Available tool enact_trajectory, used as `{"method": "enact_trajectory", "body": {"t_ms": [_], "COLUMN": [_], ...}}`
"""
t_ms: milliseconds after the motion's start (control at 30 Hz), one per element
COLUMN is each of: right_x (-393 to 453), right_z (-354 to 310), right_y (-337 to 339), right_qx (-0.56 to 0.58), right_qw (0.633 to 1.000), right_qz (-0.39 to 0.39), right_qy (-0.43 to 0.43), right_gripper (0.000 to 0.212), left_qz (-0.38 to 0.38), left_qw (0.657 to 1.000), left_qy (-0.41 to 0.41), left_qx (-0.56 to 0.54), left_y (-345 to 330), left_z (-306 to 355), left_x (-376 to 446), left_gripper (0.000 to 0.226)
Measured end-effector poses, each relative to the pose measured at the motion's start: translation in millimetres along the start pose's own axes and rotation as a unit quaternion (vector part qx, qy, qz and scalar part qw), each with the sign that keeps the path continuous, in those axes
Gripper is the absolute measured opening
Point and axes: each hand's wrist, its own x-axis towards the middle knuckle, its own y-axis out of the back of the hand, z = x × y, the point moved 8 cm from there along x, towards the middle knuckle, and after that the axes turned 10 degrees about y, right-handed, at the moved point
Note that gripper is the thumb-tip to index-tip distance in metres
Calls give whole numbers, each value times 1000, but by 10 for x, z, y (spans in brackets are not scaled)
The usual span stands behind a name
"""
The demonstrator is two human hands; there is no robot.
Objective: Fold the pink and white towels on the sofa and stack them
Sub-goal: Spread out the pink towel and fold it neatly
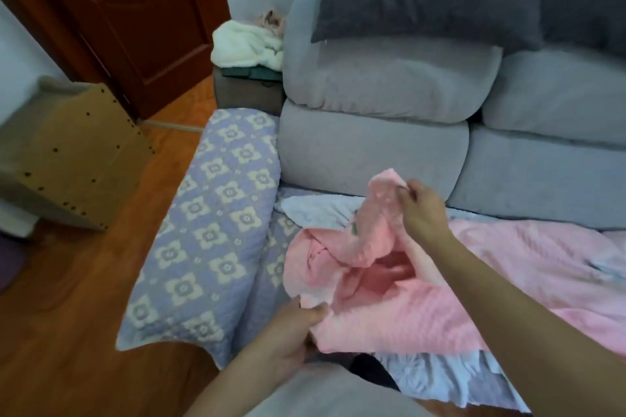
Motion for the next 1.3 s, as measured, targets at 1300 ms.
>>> {"method": "enact_trajectory", "body": {"t_ms": [1300], "right_x": [-1239], "right_z": [-562], "right_y": [-235], "right_qx": [46], "right_qw": [989], "right_qz": [71], "right_qy": [-119], "right_gripper": [36], "left_qz": [-110], "left_qw": [990], "left_qy": [88], "left_qx": [10], "left_y": [47], "left_z": [337], "left_x": [-162], "left_gripper": [34]}}
